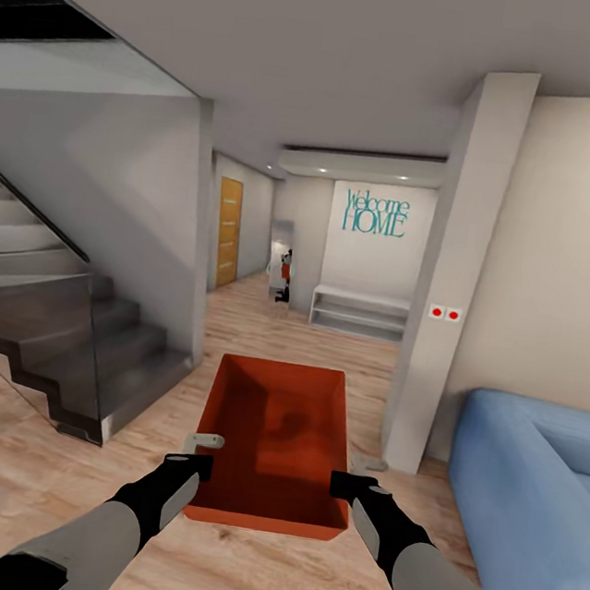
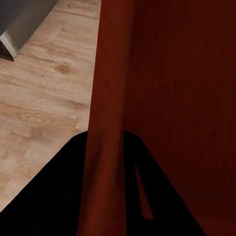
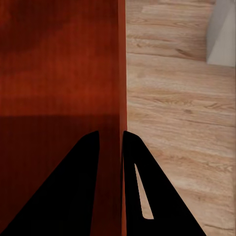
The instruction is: Move the two storage containers from the living room to the garage. In the garage, place one container on the floor and stack the other container on top of it (either order is fine).
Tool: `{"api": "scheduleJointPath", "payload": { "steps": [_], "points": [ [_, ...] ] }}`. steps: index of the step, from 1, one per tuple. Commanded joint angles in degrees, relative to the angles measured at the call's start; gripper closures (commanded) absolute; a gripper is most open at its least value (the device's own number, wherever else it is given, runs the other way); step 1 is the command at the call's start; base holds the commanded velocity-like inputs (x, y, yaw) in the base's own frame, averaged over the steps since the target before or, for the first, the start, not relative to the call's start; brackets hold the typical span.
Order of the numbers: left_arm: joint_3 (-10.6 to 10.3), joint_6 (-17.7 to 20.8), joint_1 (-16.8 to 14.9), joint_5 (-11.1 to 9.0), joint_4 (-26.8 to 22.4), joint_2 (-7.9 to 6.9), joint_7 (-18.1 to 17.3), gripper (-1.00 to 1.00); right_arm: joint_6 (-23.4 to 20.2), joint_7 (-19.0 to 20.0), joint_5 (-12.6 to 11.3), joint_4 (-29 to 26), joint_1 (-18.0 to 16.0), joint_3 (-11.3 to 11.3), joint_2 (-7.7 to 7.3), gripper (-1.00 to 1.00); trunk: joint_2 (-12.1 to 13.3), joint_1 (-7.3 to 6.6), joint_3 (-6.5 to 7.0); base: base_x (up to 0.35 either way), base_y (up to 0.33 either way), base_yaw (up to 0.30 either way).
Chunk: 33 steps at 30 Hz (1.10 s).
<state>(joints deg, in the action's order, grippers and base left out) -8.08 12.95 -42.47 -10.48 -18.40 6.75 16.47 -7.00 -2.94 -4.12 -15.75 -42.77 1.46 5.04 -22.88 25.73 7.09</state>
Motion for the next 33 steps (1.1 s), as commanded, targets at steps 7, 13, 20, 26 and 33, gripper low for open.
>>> {"api": "scheduleJointPath", "payload": {
  "steps": [7,13,20,26,33],
  "points": [
    [-0.74,0.23,0.02,-2.0,0.05,-0.07,0.44,1.0,-0.2,-0.09,0.78,-0.33,-0.03,-0.85,-0.03,1.0,-0.04,0.05,-0.02,0.324,0.0,0.0],
    [-0.72,0.23,0.02,-2.0,0.1,-0.07,0.46,1.0,-0.2,-0.06,0.78,-0.33,-0.03,-0.85,-0.11,1.0,-0.04,0.05,-0.02,0.324,0.0,0.0],
    [-0.71,0.23,0.02,-2.0,0.11,-0.09,0.44,1.0,-0.26,-0.06,0.83,-0.33,-0.03,-0.85,-0.12,1.0,-0.04,0.05,-0.02,0.324,0.0,0.0],
    [-0.71,0.23,0.02,-2.0,0.19,-0.09,0.44,1.0,-0.22,-0.05,0.79,-0.33,-0.03,-0.85,-0.12,1.0,-0.04,0.05,-0.02,0.324,0.0,0.0],
    [-0.71,0.23,0.02,-2.0,0.21,-0.07,0.43,1.0,-0.2,-0.08,0.78,-0.33,-0.03,-0.85,-0.12,1.0,-0.04,0.05,-0.02,0.324,0.0,0.0]
  ]
}}
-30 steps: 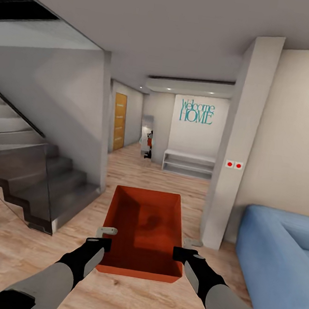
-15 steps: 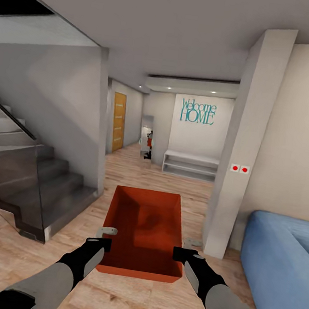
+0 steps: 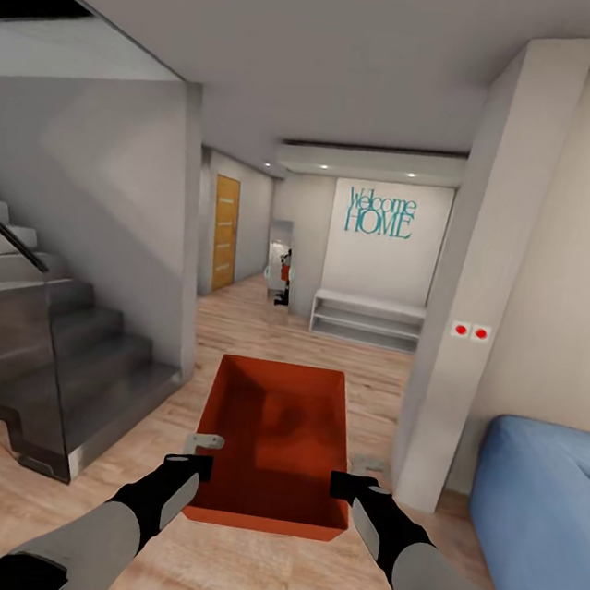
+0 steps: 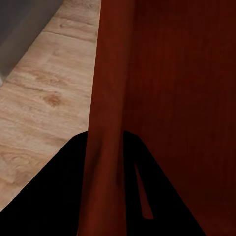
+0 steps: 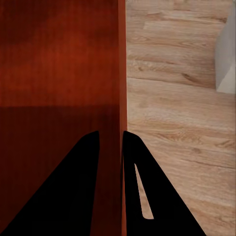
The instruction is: Move the two storage containers from the living room to the garage. In the garage, place one container on the floor and stack the other container on top of it (either order is fine).
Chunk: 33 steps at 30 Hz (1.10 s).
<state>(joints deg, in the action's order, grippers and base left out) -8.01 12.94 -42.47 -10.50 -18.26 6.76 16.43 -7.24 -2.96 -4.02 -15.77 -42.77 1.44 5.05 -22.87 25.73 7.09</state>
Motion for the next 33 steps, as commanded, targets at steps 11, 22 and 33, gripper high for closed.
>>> {"api": "scheduleJointPath", "payload": {
  "steps": [11,22,33],
  "points": [
    [-0.78,0.24,0.02,-2.06,0.35,-0.08,0.45,1.0,0.05,-0.1,0.61,-0.23,-0.03,-0.83,-0.05,1.0,-0.04,0.05,-0.02,0.324,0.0,0.0],
    [-0.78,0.17,0.02,-2.02,0.23,-0.43,0.44,1.0,0.04,-0.03,0.57,-0.22,-0.03,-0.83,-0.06,1.0,-0.04,0.05,-0.02,0.324,0.0,0.0],
    [-0.79,0.14,0.02,-2.07,-0.17,-1.4,0.36,1.0,0.04,-0.03,0.51,-0.22,-0.03,-0.89,-0.14,1.0,-0.04,0.05,-0.02,0.324,0.0,0.0]
  ]
}}
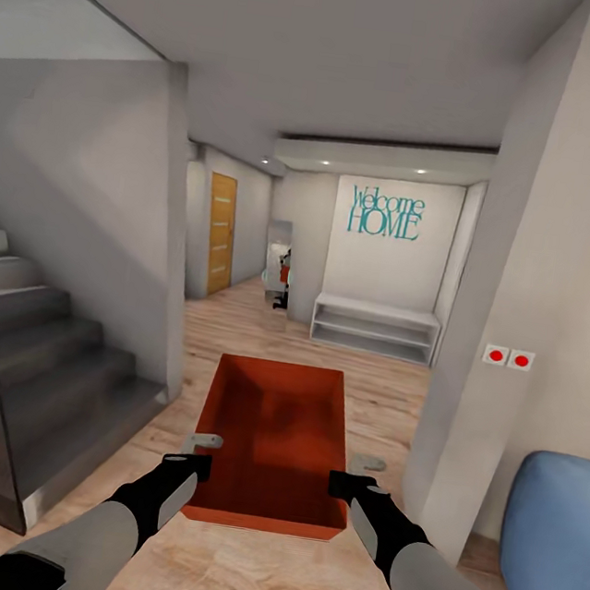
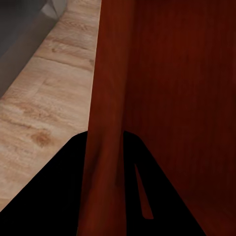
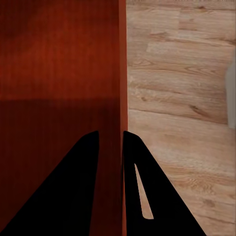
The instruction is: Move the two storage containers from the living room to the garage. In the garage, place one container on the floor and stack the other container on top of it (either order is fine).
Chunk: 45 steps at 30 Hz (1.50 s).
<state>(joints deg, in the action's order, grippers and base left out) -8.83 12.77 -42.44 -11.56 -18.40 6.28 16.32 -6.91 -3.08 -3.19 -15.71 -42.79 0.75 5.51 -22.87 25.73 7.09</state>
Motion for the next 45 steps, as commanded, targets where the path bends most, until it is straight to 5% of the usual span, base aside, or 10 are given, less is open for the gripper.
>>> {"api": "scheduleJointPath", "payload": {
  "steps": [1,45],
  "points": [
    [0.06,0.32,-0.01,-1.01,-0.04,-0.89,0.47,1.0,-0.29,0.09,-0.32,-0.29,-0.01,-0.2,-0.62,1.0,-0.04,0.05,-0.02,0.324,0.0,0.0],
    [0.12,-2.05,-0.01,-1.36,0.9,-1.0,0.47,1.0,-0.3,0.07,-0.32,-0.32,-0.01,-0.15,-0.54,1.0,-0.04,0.05,-0.02,0.324,0.0,0.0]
  ]
}}
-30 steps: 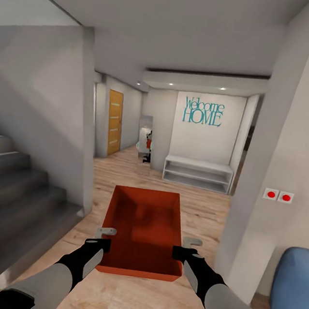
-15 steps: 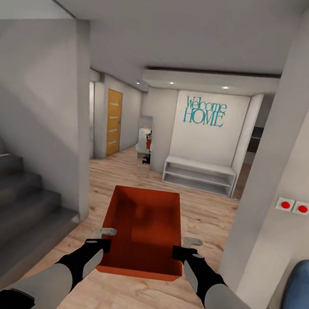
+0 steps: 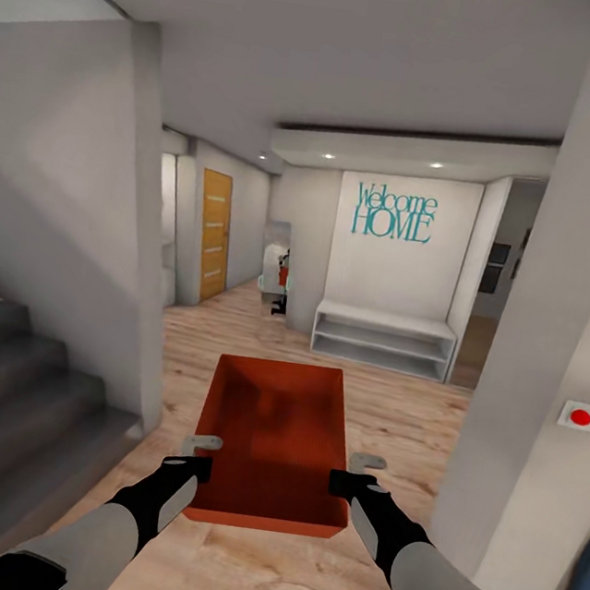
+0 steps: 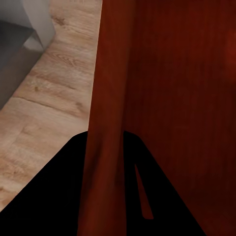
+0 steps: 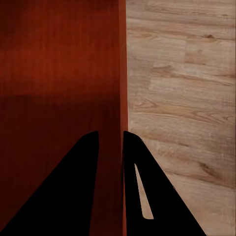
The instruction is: Move the two storage containers from the living room to the garage. In the garage, place one container on the floor and stack the other container on top of it (either order is fine).
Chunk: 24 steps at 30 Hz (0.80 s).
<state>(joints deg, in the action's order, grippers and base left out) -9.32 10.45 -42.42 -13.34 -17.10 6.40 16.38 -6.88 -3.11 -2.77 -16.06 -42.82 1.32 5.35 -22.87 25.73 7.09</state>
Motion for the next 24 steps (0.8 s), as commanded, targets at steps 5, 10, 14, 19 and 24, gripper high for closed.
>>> {"api": "scheduleJointPath", "payload": {
  "steps": [5,10,14,19,24],
  "points": [
    [0.62,0.27,-0.04,0.42,-0.39,-1.11,0.41,1.0,-0.31,0.06,-0.75,0.06,0.02,-0.71,-0.37,1.0,-0.04,0.05,-0.02,0.324,0.0,0.0],
    [0.62,0.27,-0.04,0.42,-0.39,-1.13,0.41,1.0,-0.32,0.11,-0.75,0.06,0.02,-0.7,-0.36,1.0,-0.04,0.05,-0.02,0.324,0.0,0.0],
    [0.62,0.27,-0.04,0.42,-0.38,-1.13,0.41,1.0,-0.33,0.12,-0.75,0.07,0.02,-0.72,-0.38,1.0,-0.04,0.05,-0.02,0.324,0.0,0.0],
    [0.62,0.27,-0.04,0.42,-0.39,-1.13,0.41,1.0,-0.32,0.12,-0.75,0.06,0.02,-0.7,-0.35,1.0,-0.04,0.05,-0.02,0.324,0.0,0.0],
    [0.62,0.27,-0.04,0.42,-0.39,-1.13,0.41,1.0,-0.33,0.12,-0.75,0.04,0.02,-0.7,-0.34,1.0,-0.04,0.05,-0.02,0.324,0.0,0.0]
  ]
}}
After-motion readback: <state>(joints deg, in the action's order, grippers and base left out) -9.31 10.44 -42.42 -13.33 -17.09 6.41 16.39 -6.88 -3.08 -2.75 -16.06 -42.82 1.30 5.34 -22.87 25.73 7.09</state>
